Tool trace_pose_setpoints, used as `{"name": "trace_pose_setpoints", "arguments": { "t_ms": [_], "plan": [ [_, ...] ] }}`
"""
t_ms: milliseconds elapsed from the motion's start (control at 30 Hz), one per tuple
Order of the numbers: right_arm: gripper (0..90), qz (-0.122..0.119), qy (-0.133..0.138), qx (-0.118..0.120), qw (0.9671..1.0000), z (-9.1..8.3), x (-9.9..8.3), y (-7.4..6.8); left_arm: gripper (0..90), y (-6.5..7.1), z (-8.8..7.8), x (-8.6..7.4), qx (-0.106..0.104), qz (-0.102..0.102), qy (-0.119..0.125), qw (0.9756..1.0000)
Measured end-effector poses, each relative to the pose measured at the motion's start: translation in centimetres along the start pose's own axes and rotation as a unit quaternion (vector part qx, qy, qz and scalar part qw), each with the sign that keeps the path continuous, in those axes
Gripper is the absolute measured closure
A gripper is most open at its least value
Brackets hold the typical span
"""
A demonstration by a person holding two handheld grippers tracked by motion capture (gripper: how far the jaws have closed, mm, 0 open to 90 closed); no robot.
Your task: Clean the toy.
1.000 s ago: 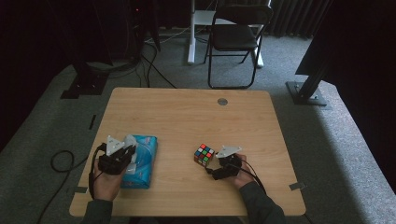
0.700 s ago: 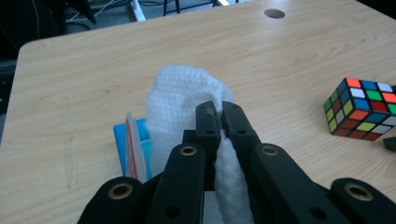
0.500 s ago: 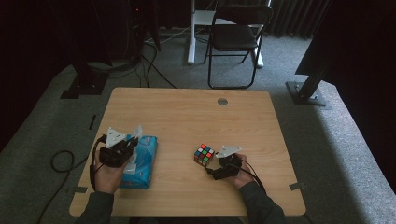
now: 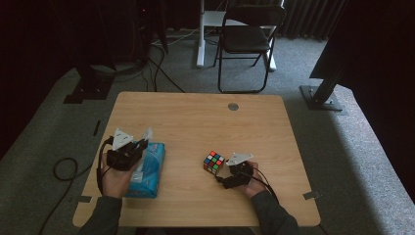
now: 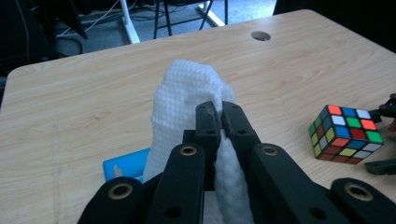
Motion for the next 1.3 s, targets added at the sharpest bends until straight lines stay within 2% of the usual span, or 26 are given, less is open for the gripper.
{"name": "trace_pose_setpoints", "arguments": {
  "t_ms": [433, 667, 800, 1067, 1300],
  "plan": [
    [17.6, 0.0, 0.0, 0.0, 1.0, 0.0, 0.0, 0.0, 87.0, 0.5, 1.0, 0.9, -0.014, -0.002, 0.003, 0.9999],
    [17.6, 0.0, 0.0, 0.0, 1.0, 0.0, 0.0, 0.0, 87.0, 0.8, 1.4, 1.5, -0.013, 0.006, 0.001, 0.9999],
    [17.6, 0.0, 0.0, 0.0, 1.0, 0.0, 0.0, 0.0, 87.0, 0.9, 1.4, 2.0, -0.019, 0.004, 0.008, 0.9998],
    [17.6, 0.0, 0.0, 0.0, 1.0, 0.0, 0.0, 0.0, 87.0, 1.7, 1.3, 3.8, -0.028, 0.021, 0.023, 0.9991],
    [17.6, 0.0, 0.0, 0.0, 1.0, 0.0, 0.0, 0.0, 87.0, 2.1, 1.6, 4.4, -0.036, 0.023, 0.027, 0.9987]
  ]
}}
Point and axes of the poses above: each handheld gripper's, and its own axes: z roughly forward along the jaws, x roughly out of its top, y roughly to its right, the point moved 2 cm from there along z, roughly forward along the jaws, and after that the axes turned 3 degrees about -y, right-handed, at the moved point
